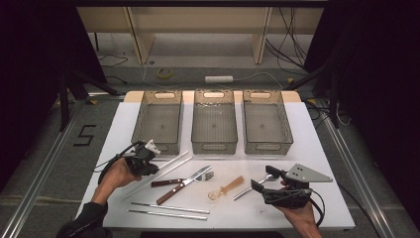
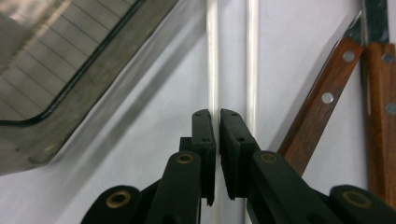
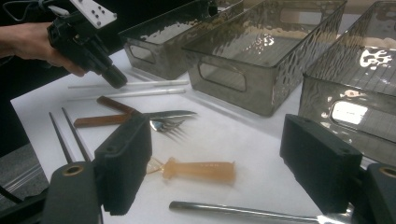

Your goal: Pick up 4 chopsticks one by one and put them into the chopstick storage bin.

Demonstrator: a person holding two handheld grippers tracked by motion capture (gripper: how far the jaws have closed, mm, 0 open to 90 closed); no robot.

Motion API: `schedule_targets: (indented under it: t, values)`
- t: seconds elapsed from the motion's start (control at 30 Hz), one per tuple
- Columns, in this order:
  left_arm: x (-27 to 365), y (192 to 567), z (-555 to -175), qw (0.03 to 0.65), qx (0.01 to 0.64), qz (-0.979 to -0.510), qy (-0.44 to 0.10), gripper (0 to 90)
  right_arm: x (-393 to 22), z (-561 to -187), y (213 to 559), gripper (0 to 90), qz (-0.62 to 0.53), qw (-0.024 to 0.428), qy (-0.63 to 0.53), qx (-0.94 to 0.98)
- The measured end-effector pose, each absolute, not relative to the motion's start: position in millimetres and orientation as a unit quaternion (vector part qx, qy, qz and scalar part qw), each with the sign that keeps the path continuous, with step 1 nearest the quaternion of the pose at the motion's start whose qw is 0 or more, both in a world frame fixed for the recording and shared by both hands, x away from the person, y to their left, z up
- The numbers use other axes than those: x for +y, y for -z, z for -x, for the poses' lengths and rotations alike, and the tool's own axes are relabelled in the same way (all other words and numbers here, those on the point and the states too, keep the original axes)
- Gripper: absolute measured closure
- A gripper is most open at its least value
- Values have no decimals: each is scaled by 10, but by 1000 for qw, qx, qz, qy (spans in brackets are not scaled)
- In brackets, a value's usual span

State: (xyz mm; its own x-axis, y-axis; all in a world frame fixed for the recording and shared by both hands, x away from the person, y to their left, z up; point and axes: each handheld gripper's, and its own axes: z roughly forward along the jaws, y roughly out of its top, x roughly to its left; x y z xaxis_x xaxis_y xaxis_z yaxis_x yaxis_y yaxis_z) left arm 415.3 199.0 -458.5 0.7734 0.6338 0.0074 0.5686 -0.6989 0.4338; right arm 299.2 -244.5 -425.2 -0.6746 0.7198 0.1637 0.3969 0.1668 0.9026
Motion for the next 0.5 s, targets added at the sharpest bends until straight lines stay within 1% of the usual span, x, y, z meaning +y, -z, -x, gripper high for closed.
schedule_targets:
  t: [0.5]
  values:
    - [2070, 4470, -4099, 241, 344, -904, -77, 845, -2450, -2992, 4250, 264, -375, 152, -528, 747]
